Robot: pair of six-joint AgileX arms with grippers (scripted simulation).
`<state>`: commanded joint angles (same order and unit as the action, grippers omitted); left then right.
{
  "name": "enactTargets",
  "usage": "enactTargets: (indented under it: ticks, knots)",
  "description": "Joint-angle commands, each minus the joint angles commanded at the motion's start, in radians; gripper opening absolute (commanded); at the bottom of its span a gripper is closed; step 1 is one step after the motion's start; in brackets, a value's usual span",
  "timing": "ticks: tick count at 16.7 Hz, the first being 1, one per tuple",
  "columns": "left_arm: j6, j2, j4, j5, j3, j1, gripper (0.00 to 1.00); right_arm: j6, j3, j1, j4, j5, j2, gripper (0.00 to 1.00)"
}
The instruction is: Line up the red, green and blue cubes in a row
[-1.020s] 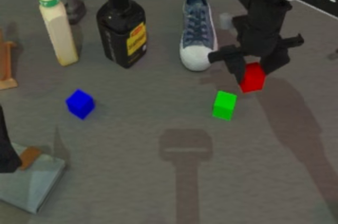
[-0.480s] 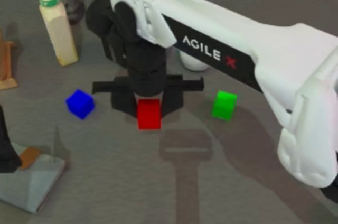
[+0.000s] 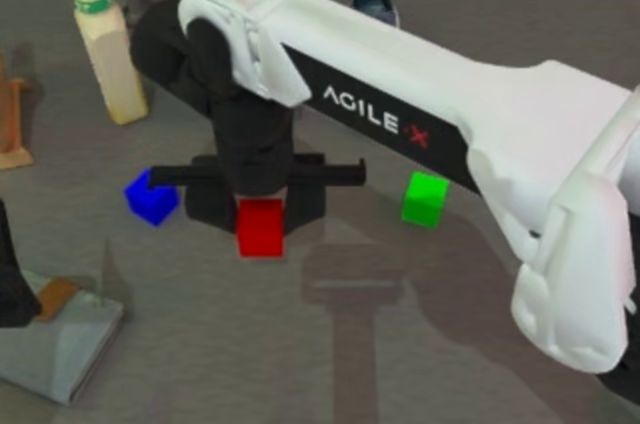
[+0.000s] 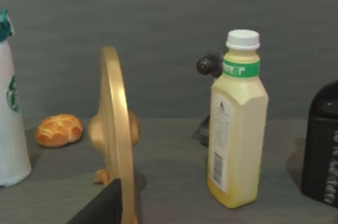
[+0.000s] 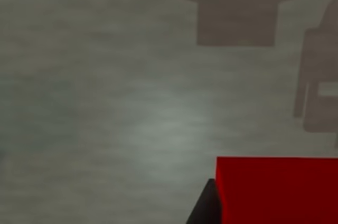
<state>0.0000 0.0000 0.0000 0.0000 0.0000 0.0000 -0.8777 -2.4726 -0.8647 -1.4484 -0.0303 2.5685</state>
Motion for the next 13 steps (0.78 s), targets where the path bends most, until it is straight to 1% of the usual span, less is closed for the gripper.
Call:
enactTargets:
  ticks: [2,8,13]
  knots:
    - [0.0,0.0,0.0,0.0,0.0,0.0,1.0,0.002,0.038,-0.003,0.038,0.0,-0.003,0.0]
    - [0.0,0.0,0.0,0.0,0.0,0.0,1.0,-0.003,0.257,-0.005,0.253,-0.002,-0.001,0.0]
    - [0.0,0.0,0.0,0.0,0.0,0.0,1.0,-0.003,0.278,-0.006,0.275,-0.002,0.001,0.0]
